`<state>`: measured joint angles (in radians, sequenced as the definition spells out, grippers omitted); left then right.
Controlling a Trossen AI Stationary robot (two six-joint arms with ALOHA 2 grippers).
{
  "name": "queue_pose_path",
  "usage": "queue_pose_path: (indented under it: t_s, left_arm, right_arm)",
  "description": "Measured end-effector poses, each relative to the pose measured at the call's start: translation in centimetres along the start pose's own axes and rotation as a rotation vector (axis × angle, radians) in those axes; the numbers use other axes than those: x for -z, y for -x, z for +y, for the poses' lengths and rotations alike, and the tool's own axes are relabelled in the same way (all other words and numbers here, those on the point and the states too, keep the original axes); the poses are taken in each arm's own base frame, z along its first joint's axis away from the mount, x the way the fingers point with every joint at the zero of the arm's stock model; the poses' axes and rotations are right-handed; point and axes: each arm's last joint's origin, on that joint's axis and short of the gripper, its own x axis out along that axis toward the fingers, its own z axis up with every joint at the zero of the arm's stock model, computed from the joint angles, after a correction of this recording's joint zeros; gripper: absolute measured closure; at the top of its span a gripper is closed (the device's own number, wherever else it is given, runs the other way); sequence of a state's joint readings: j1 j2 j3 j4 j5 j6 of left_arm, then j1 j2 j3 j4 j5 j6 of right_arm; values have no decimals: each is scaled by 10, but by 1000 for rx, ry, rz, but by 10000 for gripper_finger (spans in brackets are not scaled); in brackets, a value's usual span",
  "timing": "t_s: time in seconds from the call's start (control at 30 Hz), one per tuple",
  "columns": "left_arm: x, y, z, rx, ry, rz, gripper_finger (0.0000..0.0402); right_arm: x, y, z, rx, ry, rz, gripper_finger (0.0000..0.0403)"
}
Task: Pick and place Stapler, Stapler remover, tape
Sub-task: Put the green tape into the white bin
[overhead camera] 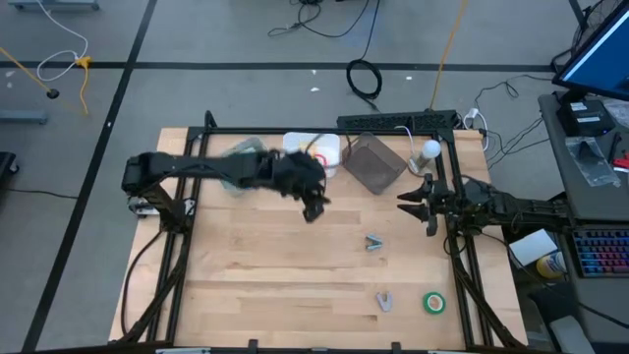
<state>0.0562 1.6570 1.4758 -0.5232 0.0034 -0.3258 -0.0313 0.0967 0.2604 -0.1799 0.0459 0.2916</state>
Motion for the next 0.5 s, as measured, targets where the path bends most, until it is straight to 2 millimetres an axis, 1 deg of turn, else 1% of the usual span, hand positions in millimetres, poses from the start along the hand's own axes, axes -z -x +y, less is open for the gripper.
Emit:
queue_pose_path:
  t_s: [0.1, 0.23, 0.3, 0.37, 0.5]
  left_arm:
    - [17, -9, -20, 68, -17, -39, 220]
    - [46, -21, -40, 136, -25, -74, 220]
    - [61, -21, -46, 151, -19, -93, 220]
    - [71, -17, -50, 166, 0, -142, 220]
    - [98, -3, -45, 160, 33, -173, 220]
  right_arm:
    - [-1, 0, 2, -72, 3, 0, 273]
    - [-6, 1, 8, -221, 97, -25, 273]
    - [-9, 1, 10, -280, 129, -53, 273]
    - [-12, 0, 12, -314, 139, -80, 273]
    - [-16, -2, 14, -345, 142, -104, 273]
